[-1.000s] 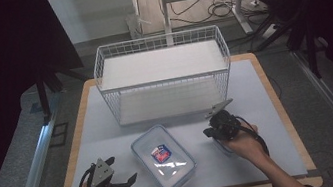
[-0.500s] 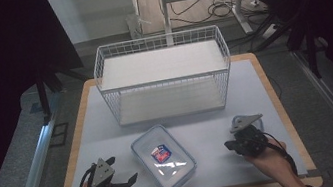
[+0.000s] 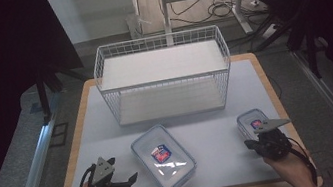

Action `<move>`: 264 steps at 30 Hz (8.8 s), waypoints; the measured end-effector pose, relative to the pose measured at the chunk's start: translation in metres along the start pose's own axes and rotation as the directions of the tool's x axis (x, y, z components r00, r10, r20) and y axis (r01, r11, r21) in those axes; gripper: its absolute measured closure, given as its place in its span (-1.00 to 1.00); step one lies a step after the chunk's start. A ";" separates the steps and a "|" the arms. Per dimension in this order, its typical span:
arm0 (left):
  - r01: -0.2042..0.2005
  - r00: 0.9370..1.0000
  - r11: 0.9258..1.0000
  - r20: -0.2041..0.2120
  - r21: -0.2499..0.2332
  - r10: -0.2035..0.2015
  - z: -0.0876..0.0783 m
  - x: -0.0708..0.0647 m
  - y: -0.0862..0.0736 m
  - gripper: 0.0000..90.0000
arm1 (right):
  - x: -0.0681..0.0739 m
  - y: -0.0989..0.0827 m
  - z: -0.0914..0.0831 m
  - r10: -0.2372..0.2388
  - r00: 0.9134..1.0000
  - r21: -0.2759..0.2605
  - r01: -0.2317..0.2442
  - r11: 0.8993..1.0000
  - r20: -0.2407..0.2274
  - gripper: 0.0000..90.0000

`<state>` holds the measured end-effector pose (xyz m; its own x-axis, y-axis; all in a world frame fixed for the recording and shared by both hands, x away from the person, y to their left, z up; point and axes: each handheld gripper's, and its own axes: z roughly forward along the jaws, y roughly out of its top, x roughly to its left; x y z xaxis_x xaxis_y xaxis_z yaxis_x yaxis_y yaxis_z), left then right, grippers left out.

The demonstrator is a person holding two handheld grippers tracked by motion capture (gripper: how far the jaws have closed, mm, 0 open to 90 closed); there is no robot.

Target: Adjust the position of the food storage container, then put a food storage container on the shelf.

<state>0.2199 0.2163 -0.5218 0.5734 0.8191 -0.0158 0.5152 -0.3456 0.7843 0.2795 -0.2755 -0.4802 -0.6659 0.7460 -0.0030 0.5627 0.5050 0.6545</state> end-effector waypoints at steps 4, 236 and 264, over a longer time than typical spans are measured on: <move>0.015 0.999 0.999 -0.033 0.031 -0.014 0.003 0.010 0.003 -0.79 | 0.011 0.001 -0.001 -0.022 0.999 -0.041 0.020 0.999 -0.046 0.98; 0.358 0.805 0.932 0.484 0.066 -0.343 0.030 0.005 0.049 0.15 | 0.030 0.049 0.043 0.214 0.840 -0.075 -0.287 0.955 -0.499 0.20; 0.269 0.874 0.959 0.440 -0.085 -0.206 -0.003 0.025 0.133 0.13 | 0.015 0.118 -0.002 0.100 0.889 -0.248 -0.230 0.941 -0.446 0.19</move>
<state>0.3011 0.1921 -0.4159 0.6754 0.5856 -0.4483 0.5944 -0.0724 0.8009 0.3348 -0.2055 -0.4019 -0.7544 0.5205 0.3999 0.5615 0.1960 0.8040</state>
